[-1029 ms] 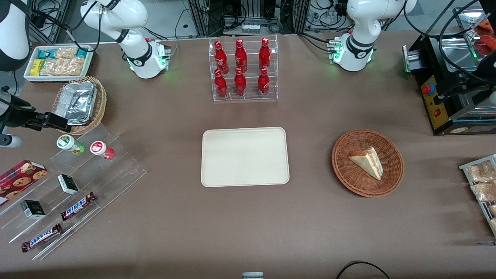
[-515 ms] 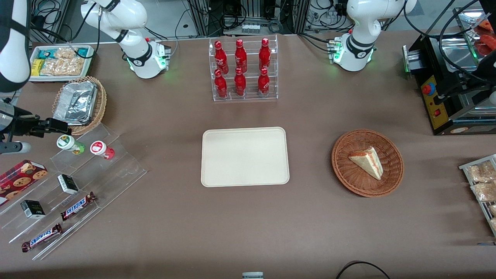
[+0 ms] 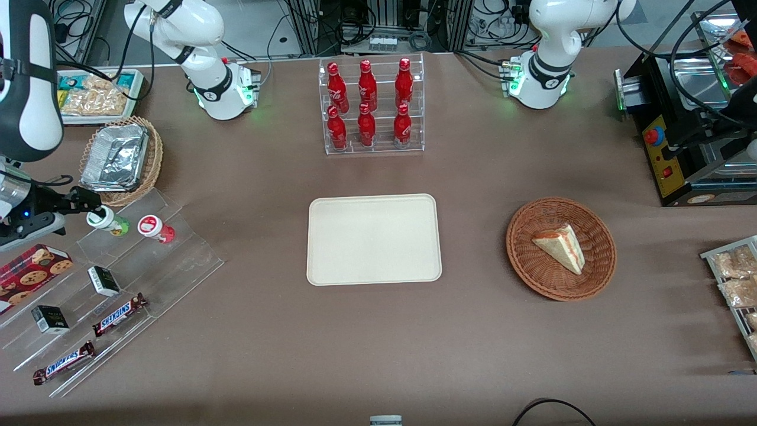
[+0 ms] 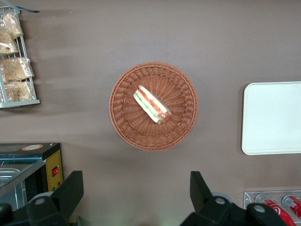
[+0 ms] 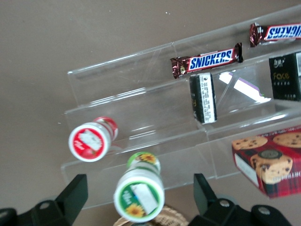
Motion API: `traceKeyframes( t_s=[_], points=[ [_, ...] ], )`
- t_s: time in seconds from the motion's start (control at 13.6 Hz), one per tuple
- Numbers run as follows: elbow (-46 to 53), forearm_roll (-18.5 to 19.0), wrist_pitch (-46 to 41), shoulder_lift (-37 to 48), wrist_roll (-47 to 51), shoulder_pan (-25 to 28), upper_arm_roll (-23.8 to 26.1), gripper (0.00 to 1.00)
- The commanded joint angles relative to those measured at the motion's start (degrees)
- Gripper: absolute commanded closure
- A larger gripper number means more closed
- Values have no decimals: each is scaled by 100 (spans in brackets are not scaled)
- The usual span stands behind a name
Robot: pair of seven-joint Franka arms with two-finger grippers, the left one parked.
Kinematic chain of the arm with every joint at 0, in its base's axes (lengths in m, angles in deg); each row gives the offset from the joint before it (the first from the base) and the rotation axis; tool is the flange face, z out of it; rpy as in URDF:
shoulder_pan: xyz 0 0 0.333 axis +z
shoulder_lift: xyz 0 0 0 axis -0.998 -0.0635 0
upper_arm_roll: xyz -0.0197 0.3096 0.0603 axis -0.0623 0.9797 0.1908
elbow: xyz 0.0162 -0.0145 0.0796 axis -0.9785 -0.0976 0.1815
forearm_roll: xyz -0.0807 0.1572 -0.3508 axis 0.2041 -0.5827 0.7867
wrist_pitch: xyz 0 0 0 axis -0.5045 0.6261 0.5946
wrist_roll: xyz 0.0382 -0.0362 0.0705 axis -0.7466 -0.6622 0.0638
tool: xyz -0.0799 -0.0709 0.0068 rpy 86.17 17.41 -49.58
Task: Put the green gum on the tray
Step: 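Lower the right gripper toward the green-lidded gum tub on the acrylic stand, then close the right gripper around the green gum tub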
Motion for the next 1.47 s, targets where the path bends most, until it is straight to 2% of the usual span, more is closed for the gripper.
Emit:
traceKeyframes(
  t_s=[0.0,0.29,1.4],
  points=[
    [-477,73,593,138,-348,-134,41,1],
    [-838,65,1042,147,-533,-170,41,1],
    [-1146,65,999,305,-560,-205,41,1]
  ],
)
